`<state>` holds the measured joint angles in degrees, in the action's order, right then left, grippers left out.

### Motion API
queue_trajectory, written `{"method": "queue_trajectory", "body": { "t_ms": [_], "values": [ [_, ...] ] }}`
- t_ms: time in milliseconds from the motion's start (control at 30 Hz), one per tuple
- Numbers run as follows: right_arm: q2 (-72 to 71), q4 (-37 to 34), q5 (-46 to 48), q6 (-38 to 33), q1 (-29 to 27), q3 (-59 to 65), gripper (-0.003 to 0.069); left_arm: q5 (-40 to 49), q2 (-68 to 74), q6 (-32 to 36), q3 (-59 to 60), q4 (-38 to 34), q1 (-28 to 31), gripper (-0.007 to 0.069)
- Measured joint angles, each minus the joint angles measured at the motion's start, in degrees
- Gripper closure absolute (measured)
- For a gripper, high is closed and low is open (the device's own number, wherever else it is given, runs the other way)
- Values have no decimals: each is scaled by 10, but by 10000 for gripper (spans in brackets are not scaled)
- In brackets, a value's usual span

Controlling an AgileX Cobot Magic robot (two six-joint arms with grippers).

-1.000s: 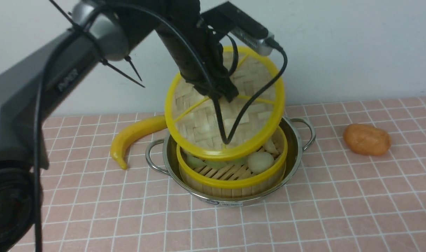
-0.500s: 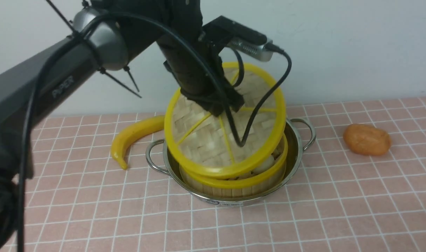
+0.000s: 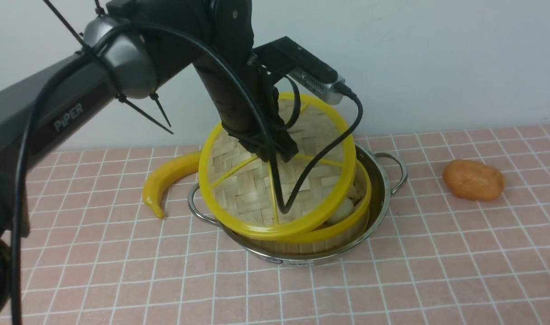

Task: Place the steamer in the pot on the pink tablecloth, and put the lid on the steamer.
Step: 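Place the yellow bamboo steamer lid onto the steamer in the pot with the left gripper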

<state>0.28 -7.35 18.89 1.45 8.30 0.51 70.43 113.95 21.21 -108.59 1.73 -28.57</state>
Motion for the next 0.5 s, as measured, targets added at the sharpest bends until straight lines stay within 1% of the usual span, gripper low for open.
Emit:
{"method": "queue_trajectory", "body": {
  "t_ms": [133,233,400,500],
  "values": [
    [0,0,0,0,0,0,419,0,33,13,-23,0,0,508],
    [0,0,0,0,0,0,419,-1,53,34,-42,-7,0,508],
    [0,0,0,1,0,0,419,-1,62,39,-60,-9,0,508],
    [0,0,0,1,0,0,419,-1,62,55,-66,-9,0,508]
  ]
}}
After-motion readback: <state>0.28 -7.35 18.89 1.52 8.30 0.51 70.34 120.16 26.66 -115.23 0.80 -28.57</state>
